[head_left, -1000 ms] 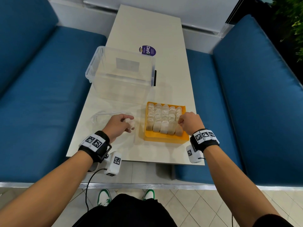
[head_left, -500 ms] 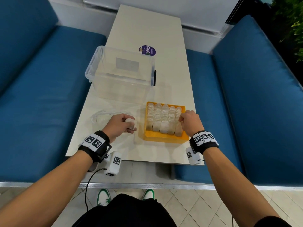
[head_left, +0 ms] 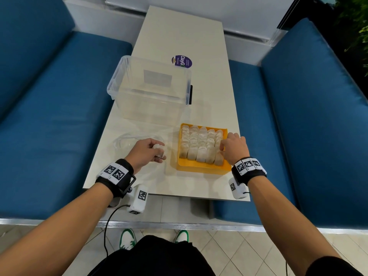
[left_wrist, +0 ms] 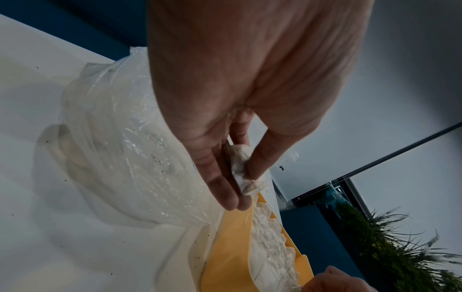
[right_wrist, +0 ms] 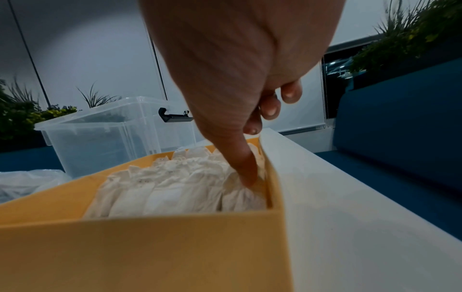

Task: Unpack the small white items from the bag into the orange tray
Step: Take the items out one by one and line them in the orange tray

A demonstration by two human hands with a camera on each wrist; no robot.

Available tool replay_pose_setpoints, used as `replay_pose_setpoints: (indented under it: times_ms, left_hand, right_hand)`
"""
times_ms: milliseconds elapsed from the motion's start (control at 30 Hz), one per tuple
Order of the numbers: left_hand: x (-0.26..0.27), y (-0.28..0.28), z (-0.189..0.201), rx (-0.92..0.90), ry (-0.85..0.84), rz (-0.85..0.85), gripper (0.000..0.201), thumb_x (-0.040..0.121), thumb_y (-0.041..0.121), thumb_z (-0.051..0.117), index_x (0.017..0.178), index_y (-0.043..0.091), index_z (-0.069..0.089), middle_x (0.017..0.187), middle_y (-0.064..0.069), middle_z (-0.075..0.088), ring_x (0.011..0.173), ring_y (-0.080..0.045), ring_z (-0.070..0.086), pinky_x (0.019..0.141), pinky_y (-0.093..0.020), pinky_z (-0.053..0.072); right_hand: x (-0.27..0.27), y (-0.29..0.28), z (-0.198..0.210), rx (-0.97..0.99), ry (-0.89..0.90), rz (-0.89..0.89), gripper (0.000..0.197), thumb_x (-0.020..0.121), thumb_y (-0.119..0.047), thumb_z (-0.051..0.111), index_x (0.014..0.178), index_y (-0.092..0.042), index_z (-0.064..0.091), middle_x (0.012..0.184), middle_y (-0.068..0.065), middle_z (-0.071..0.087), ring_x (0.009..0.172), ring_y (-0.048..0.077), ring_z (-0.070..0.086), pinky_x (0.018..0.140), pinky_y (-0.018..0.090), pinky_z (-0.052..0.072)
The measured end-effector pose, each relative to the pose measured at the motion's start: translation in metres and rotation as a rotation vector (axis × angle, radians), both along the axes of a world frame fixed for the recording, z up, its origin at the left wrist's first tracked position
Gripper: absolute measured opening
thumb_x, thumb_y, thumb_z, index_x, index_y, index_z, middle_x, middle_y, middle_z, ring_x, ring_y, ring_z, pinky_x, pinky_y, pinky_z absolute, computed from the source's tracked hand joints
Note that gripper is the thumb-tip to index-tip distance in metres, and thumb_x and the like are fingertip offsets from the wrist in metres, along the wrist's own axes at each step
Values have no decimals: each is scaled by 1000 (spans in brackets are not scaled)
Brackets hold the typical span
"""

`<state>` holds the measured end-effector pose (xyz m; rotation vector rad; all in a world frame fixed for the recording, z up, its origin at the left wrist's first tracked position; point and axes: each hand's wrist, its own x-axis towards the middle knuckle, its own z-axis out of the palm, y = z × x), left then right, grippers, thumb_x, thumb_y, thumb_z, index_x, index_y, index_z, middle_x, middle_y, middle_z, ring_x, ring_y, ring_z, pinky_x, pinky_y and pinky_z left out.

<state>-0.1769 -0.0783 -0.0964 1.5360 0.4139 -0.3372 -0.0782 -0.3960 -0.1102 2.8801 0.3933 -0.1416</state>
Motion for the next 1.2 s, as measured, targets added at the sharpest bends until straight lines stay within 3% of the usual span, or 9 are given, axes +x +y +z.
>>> replay_pose_setpoints:
  times_ms: [200,333,400,500,667,733,933,1067,1200]
  left_hand:
    - [0,2,-2,21,18,15,23,92,-1,69,115,-1,67,106,-24,71,83,-27,74,70,-33,62]
    - [1,4,-5,121,8,0,24,90,9,76,113,8,70,101,-12,75,80,-19,67,59,-27,47]
    - [1,2,-5,86,8,21,25,89,6,77,112,3,69,98,-14,74,73,-18,65,55,-26,45]
    - [2,-3,-1,-7,-12,43,24,88,-3,76,109,-2,64,96,-20,71,69,-20,70,54,-24,53]
    - [6,-11,4,-101,-56,40,25,87,-1,78,105,-2,60,94,-22,72,77,-30,74,68,-34,63]
    - [6,-12,7,-131,-55,38,28,86,3,79,106,-2,59,91,-21,74,79,-33,76,73,-39,65]
    - [2,-10,13,-199,-62,17,24,92,11,75,105,-1,58,98,-25,75,83,-37,76,71,-40,65]
    - [-1,-6,11,-176,-59,-55,30,93,11,74,117,-4,64,105,-26,74,85,-33,75,72,-39,64]
    - [-1,-6,7,-118,-90,-51,27,92,8,75,111,-9,68,102,-27,74,79,-29,74,68,-35,63]
  right_hand:
    - [-1,-1,2,54,-14,-17,12,93,-22,63,96,-28,73,105,1,59,103,25,53,94,42,41]
    - [-4,-1,9,109,-24,-39,10,93,-24,63,98,-27,71,105,1,58,103,25,54,92,41,40]
    - [-6,4,17,236,-29,-46,7,93,-24,64,95,-25,70,99,0,56,98,24,55,88,39,42]
    - [-13,29,31,584,64,-5,3,90,-27,69,90,-24,70,88,-6,60,85,17,57,82,36,50]
    - [-31,89,48,865,340,72,36,88,-51,72,107,-20,73,95,-7,70,86,2,62,76,18,49]
    - [-35,103,51,912,386,106,40,85,-50,76,108,-18,74,93,-8,70,83,-1,63,73,14,51]
    - [-32,118,50,1000,396,153,11,93,-20,73,92,-9,73,74,-6,69,62,-4,60,63,12,45]
    - [-29,122,52,1032,317,137,10,96,-19,66,90,-12,70,78,-1,73,62,-1,60,67,16,47]
    - [-29,127,48,1009,284,139,13,96,-28,67,95,-17,72,87,-5,72,71,4,60,70,20,48]
